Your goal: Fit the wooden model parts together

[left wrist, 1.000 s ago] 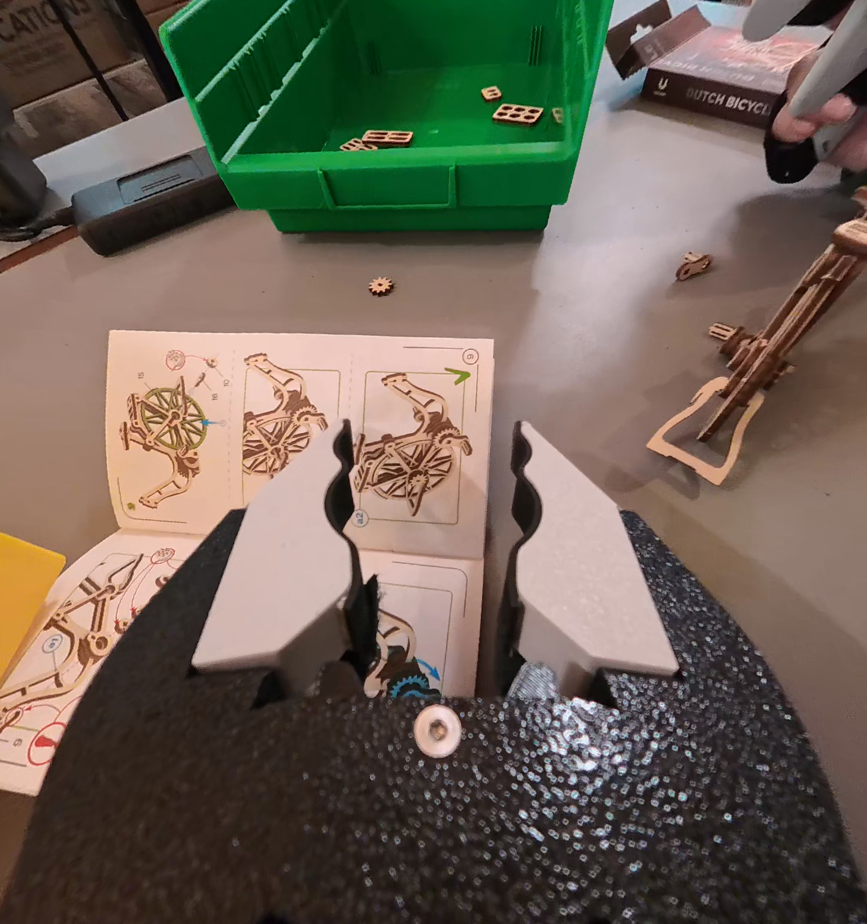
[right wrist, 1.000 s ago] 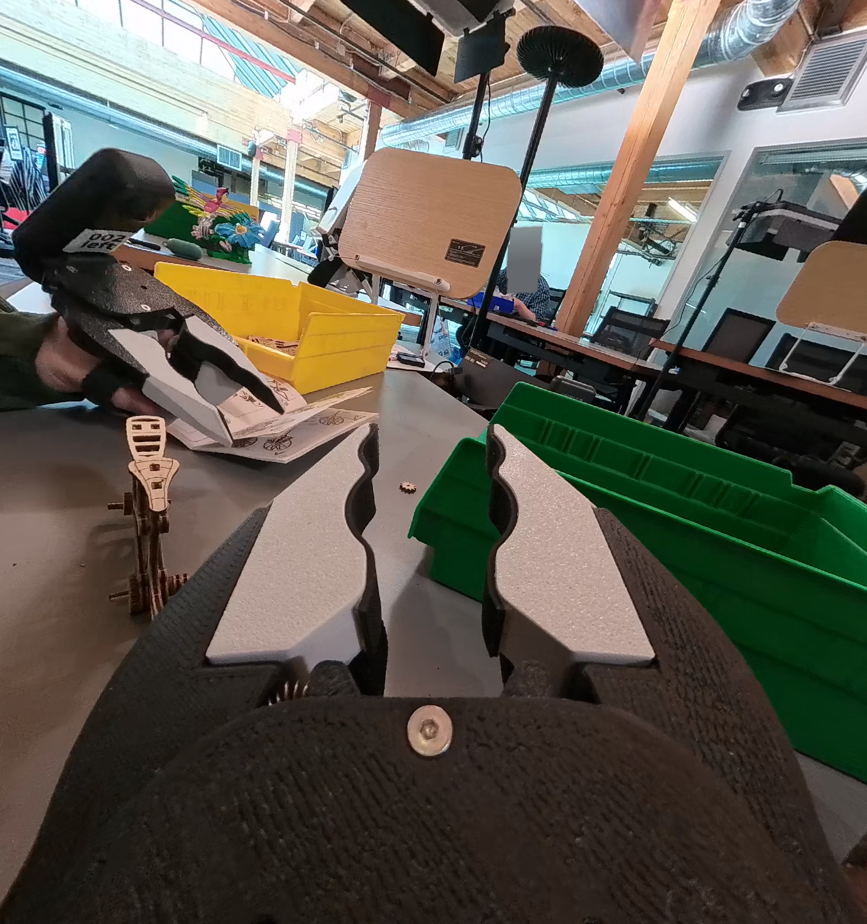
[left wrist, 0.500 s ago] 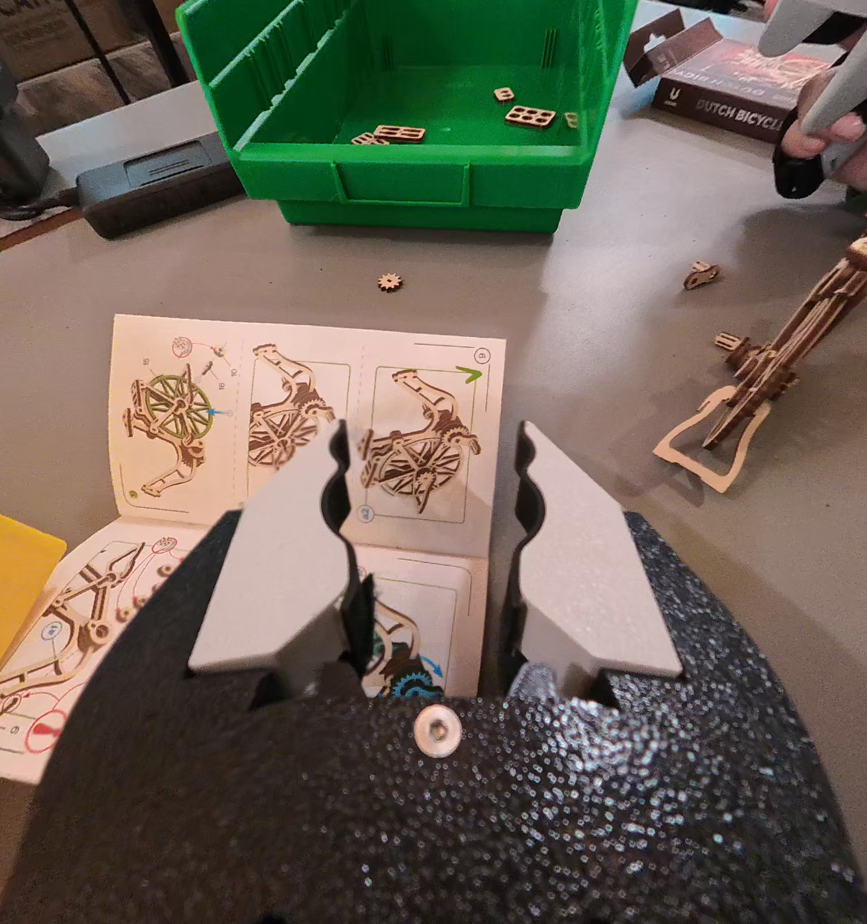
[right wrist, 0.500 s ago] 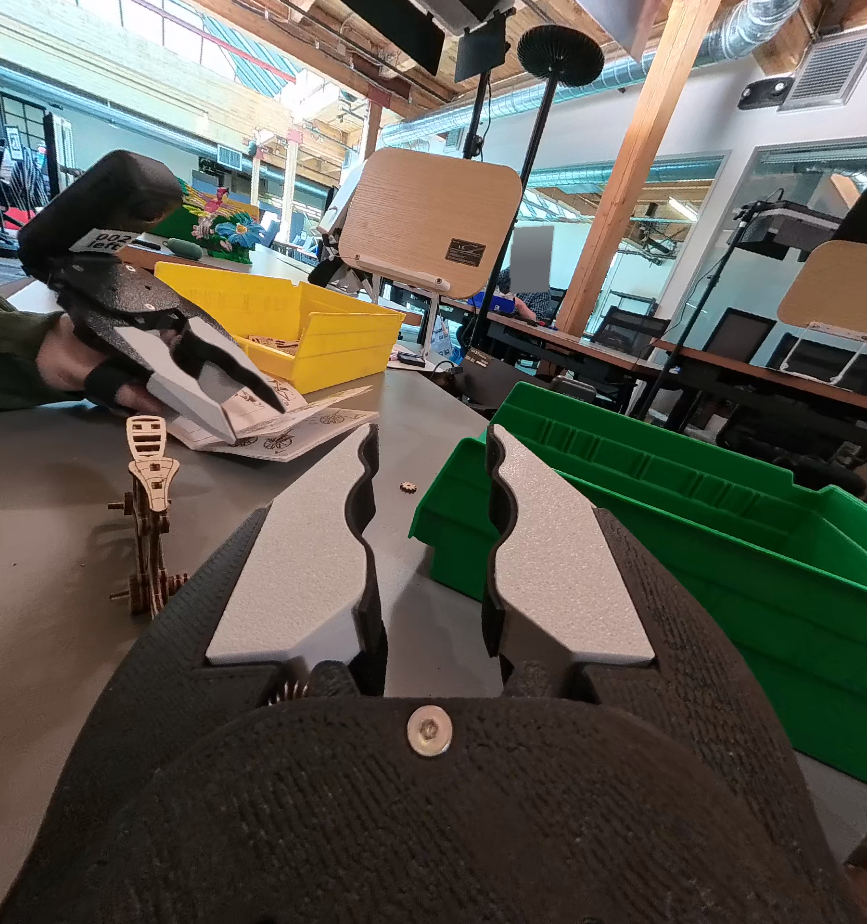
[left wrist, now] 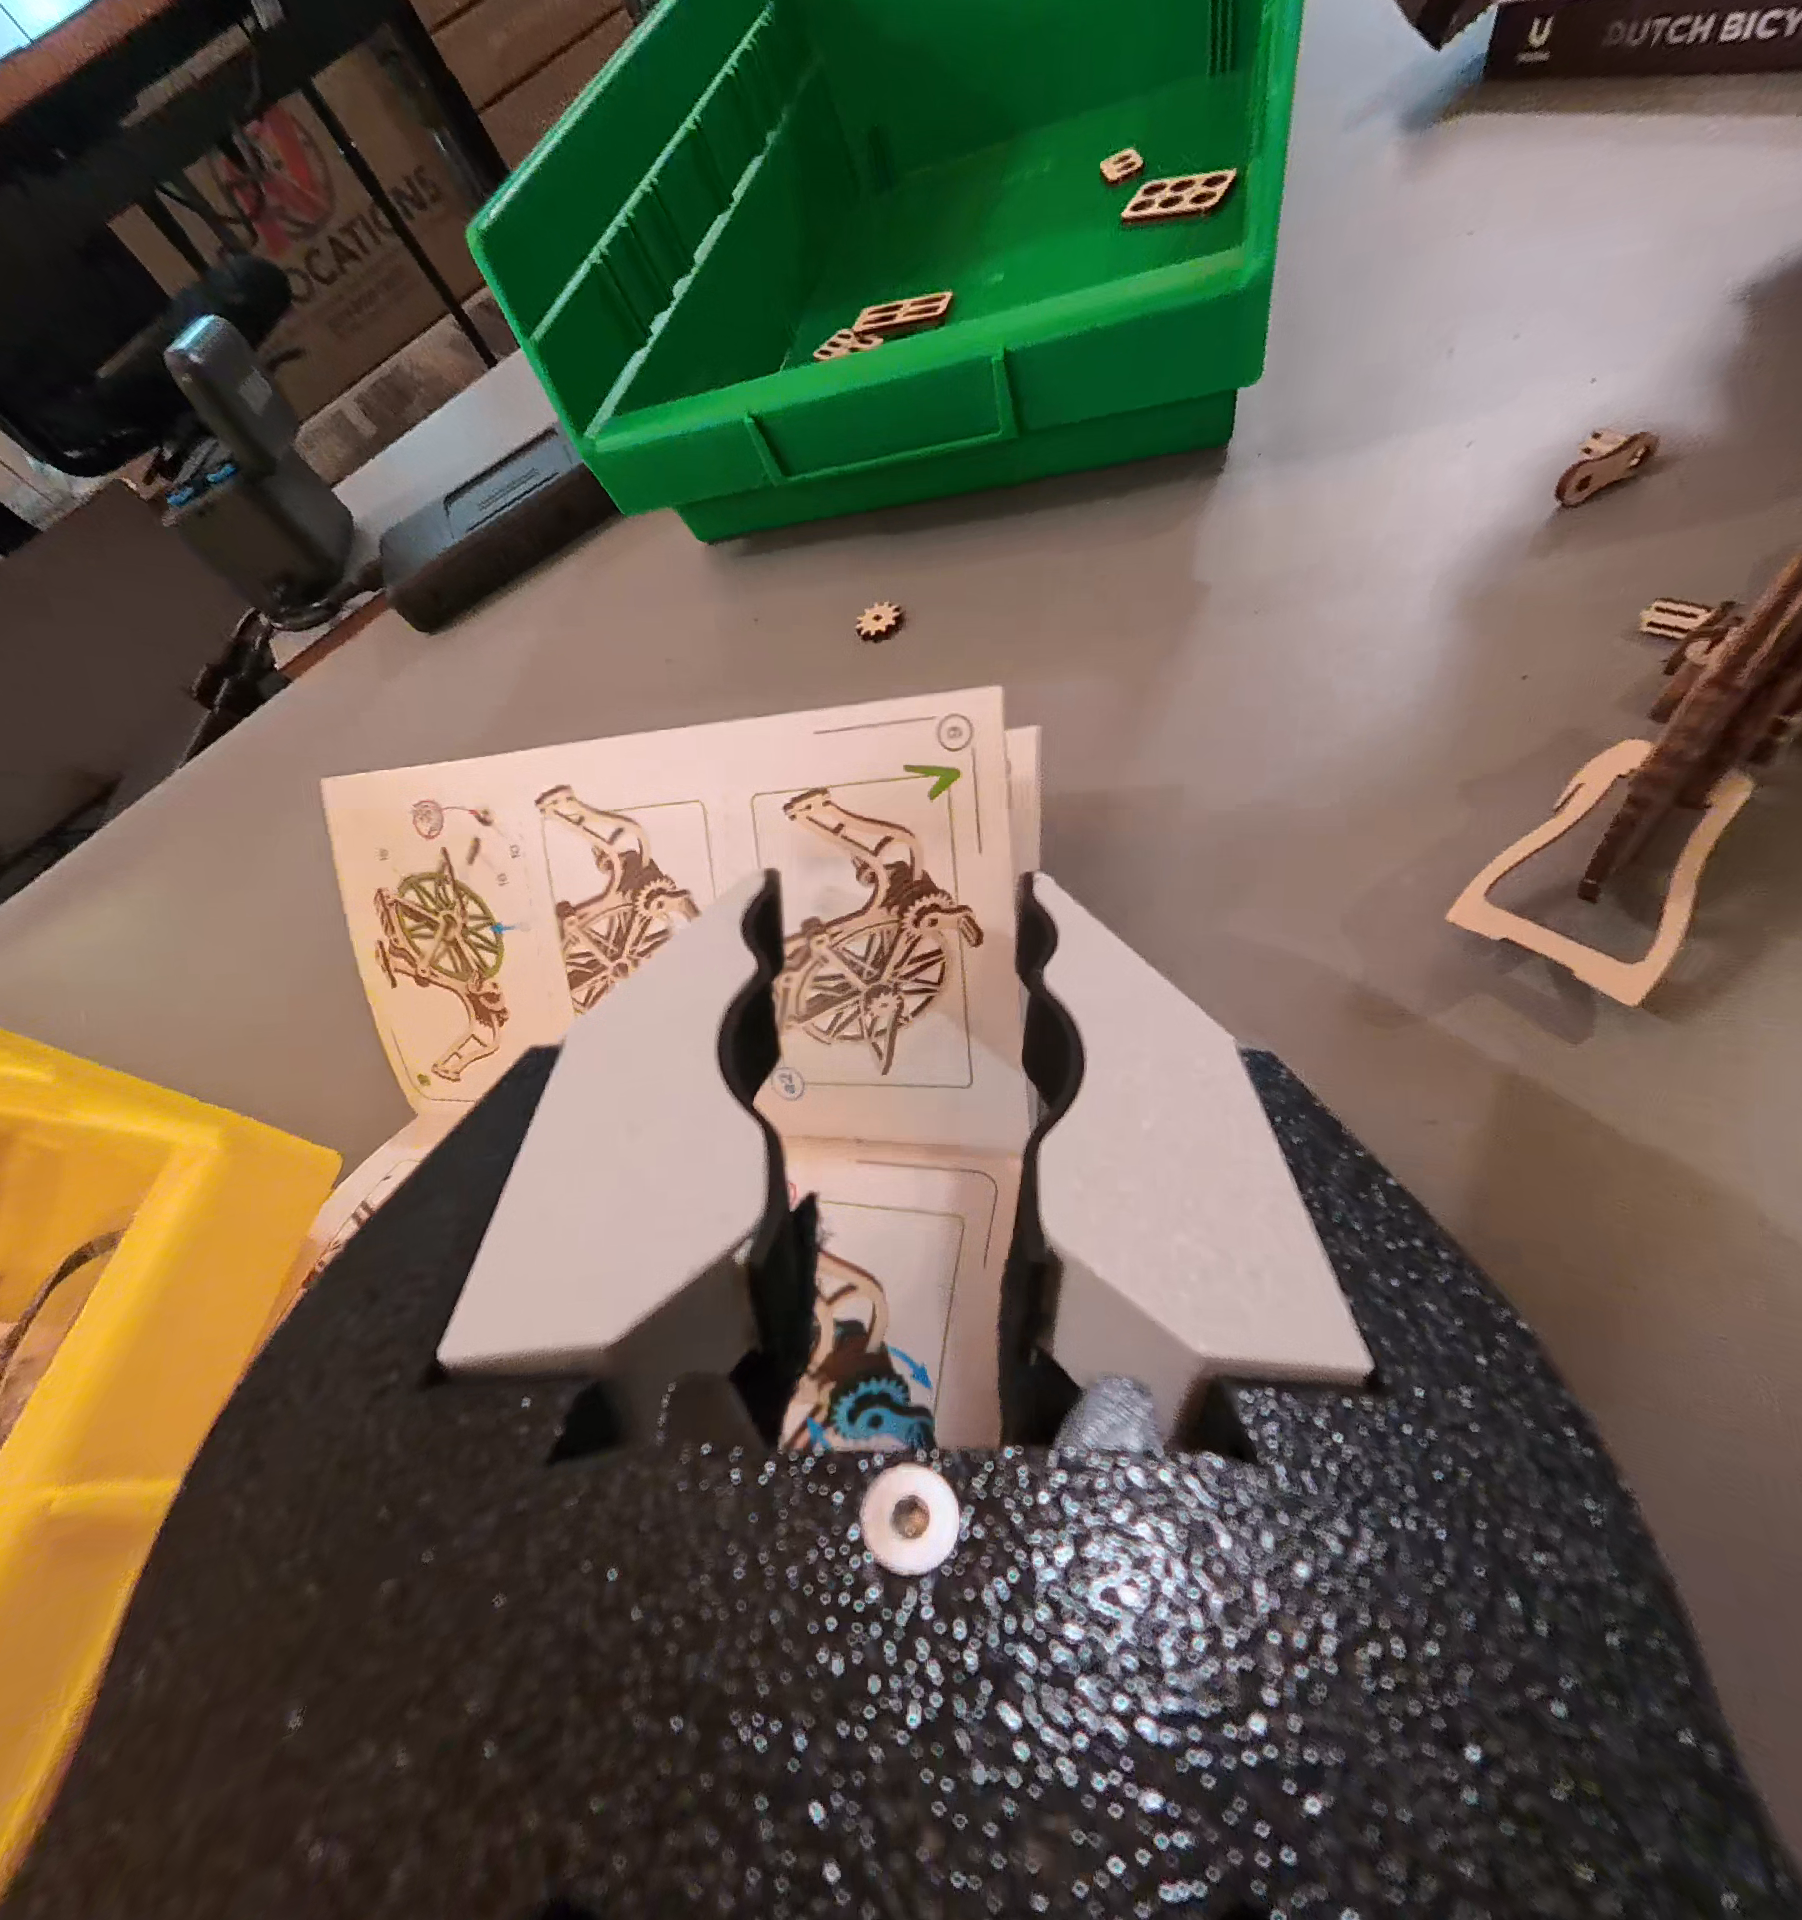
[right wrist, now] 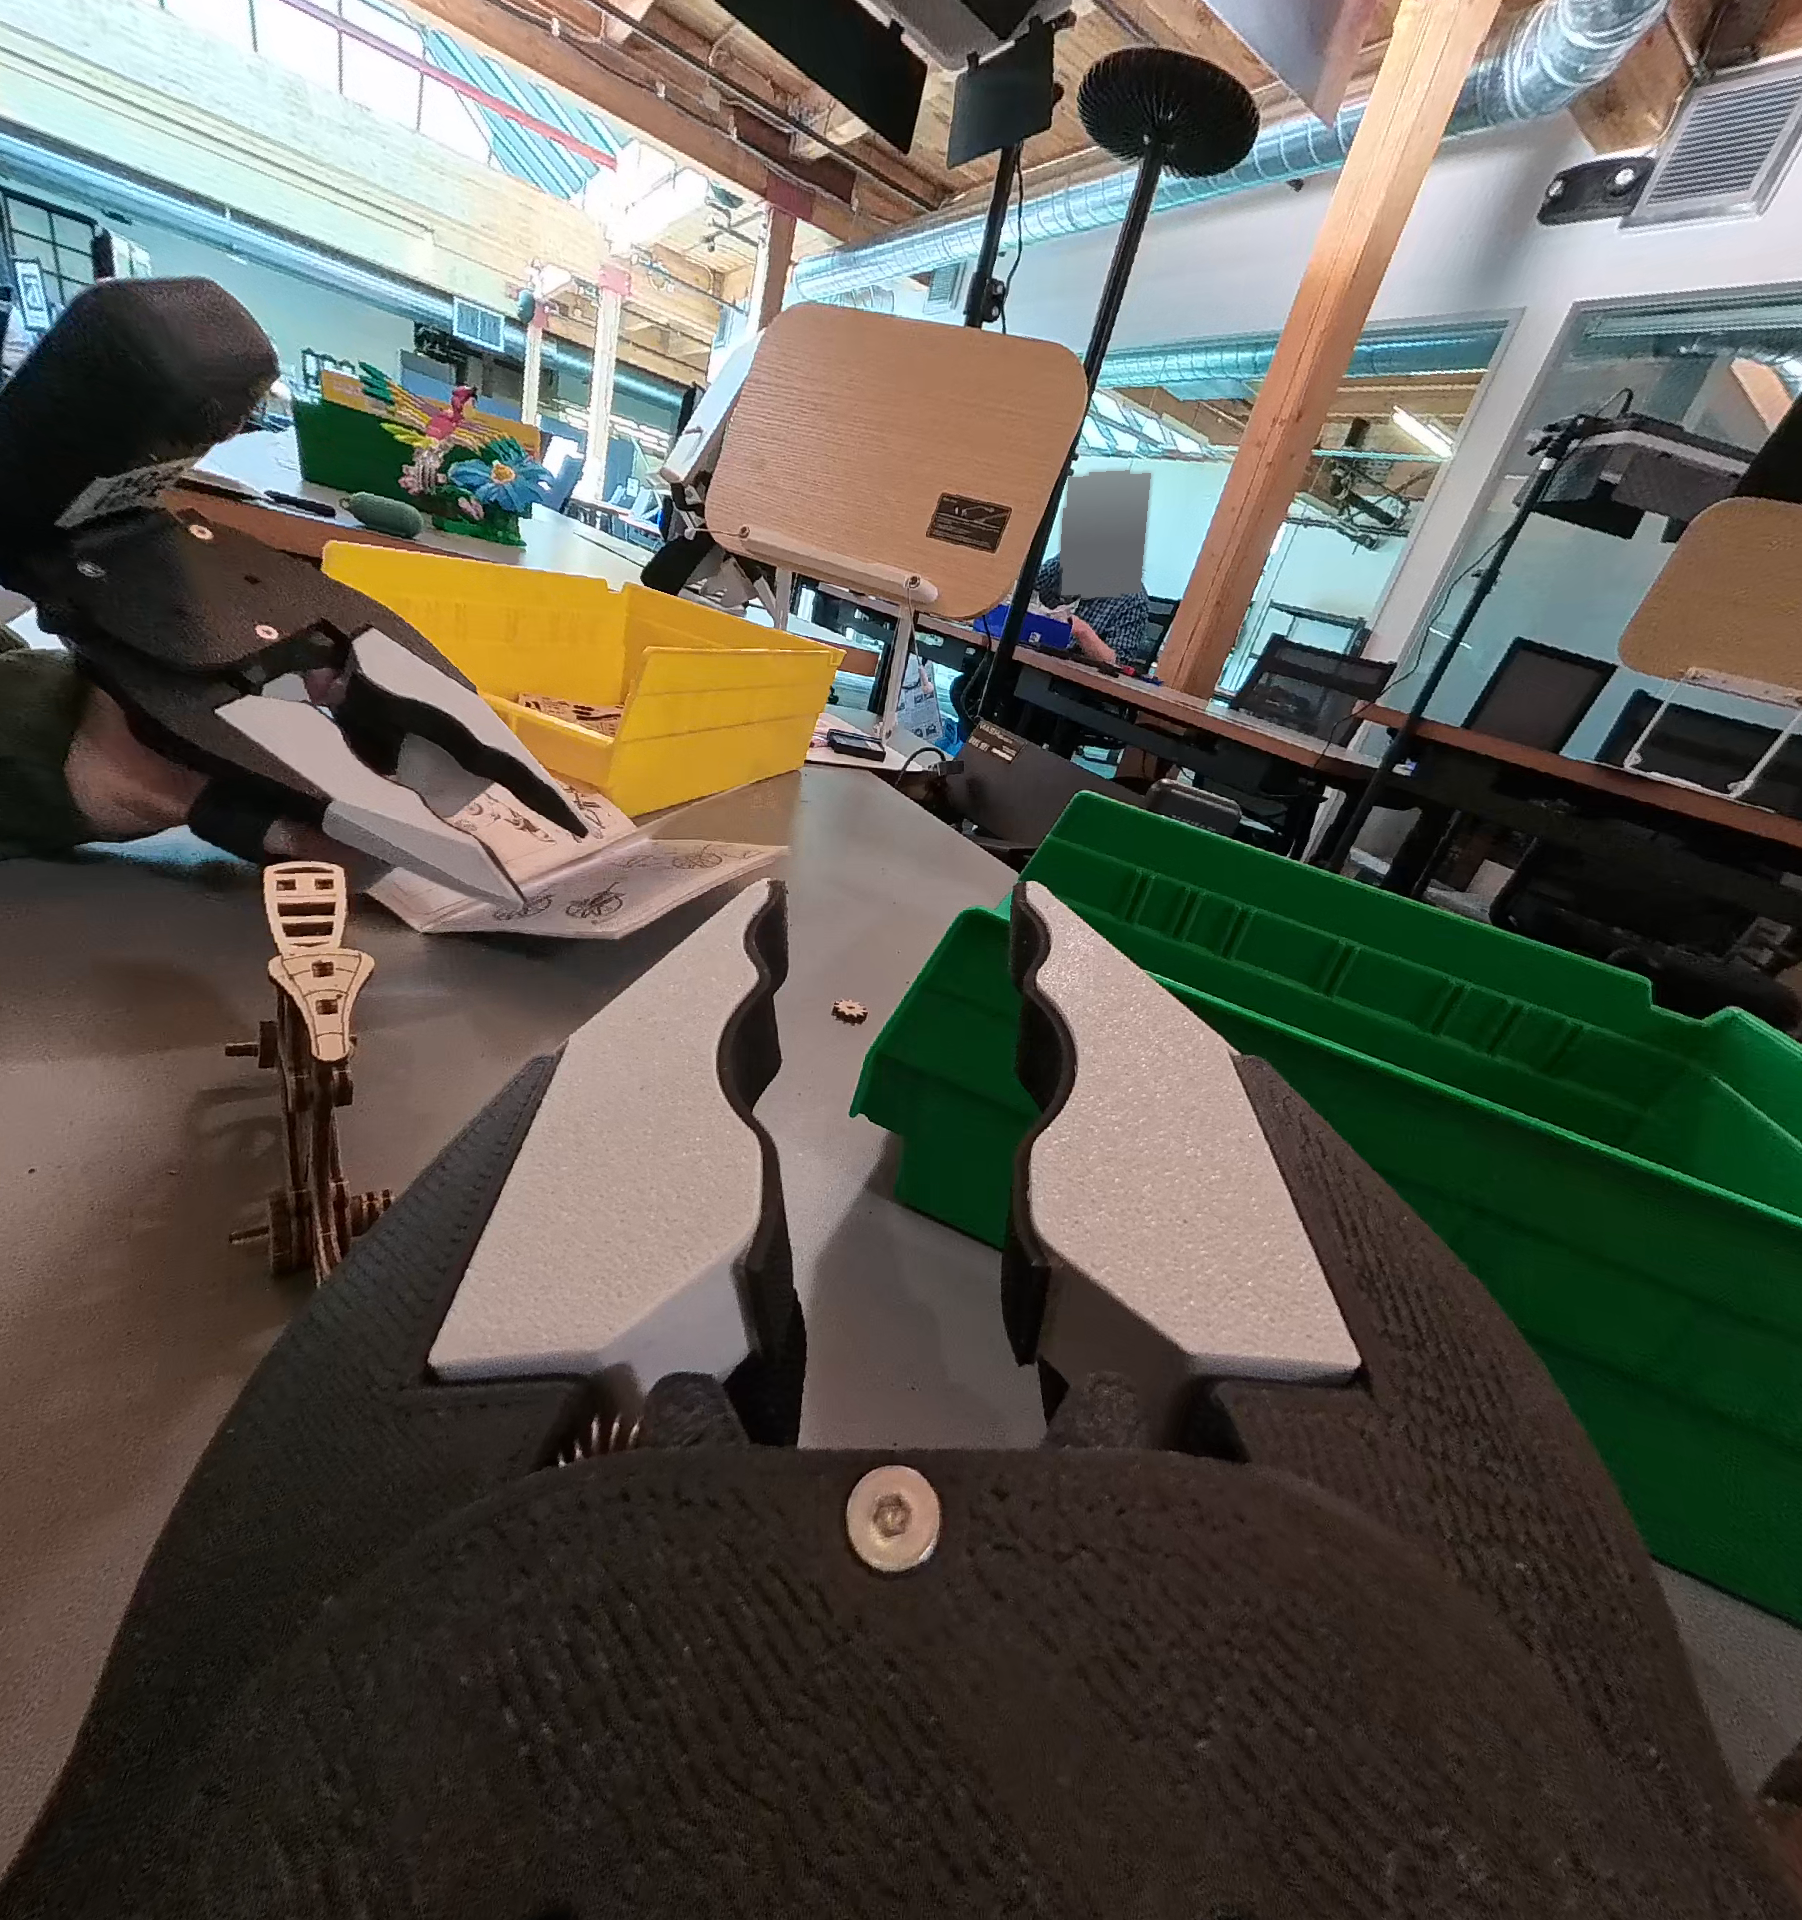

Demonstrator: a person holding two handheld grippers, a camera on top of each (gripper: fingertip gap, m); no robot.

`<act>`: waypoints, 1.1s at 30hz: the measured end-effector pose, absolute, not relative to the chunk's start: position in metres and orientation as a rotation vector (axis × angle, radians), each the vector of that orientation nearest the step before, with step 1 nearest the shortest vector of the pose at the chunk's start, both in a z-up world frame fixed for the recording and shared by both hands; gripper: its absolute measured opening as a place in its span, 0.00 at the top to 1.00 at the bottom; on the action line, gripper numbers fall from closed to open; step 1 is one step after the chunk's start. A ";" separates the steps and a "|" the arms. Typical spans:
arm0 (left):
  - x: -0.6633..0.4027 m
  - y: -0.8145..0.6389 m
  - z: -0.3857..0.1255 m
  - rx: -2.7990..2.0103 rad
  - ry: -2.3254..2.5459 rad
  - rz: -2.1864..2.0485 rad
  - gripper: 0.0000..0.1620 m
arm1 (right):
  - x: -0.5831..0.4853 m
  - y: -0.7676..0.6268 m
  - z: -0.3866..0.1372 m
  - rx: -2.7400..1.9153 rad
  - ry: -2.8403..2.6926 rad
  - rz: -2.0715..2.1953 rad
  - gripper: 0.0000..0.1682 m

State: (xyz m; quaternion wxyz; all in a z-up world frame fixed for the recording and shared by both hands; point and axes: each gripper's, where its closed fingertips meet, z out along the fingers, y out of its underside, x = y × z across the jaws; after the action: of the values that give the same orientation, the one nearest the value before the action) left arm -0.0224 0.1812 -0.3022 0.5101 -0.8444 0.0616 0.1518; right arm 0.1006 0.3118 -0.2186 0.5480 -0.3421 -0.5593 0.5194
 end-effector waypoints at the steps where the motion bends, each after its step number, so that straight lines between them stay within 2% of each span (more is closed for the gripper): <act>1: -0.022 0.181 -0.302 -2.031 0.147 0.364 0.74 | 0.101 0.312 -0.219 -0.810 -1.325 1.231 0.75; 4: -0.021 0.180 -0.298 -2.013 0.153 0.365 0.79 | 0.101 0.312 -0.219 -0.809 -1.325 1.230 0.76; 13: -0.023 0.177 -0.295 -1.993 0.113 0.311 1.00 | 0.100 0.312 -0.219 -0.808 -1.327 1.227 0.76; 24: -0.012 0.141 -0.277 -1.907 0.044 0.116 1.00 | 0.099 0.301 -0.228 -0.664 -1.426 0.979 0.76; 31: -0.001 0.073 -0.269 -1.970 0.079 0.063 1.00 | 0.103 0.289 -0.219 -0.492 -1.415 0.652 0.74; 33: 0.005 0.058 -0.268 -1.955 0.053 0.021 1.00 | 0.107 0.272 -0.203 -0.469 -1.375 0.619 0.75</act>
State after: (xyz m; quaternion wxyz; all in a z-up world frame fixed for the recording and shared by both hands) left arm 0.0055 0.0576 -0.2676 0.5589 -0.8289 0.0225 0.0091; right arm 0.1072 0.2717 -0.2032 0.7042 -0.2107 -0.6183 0.2783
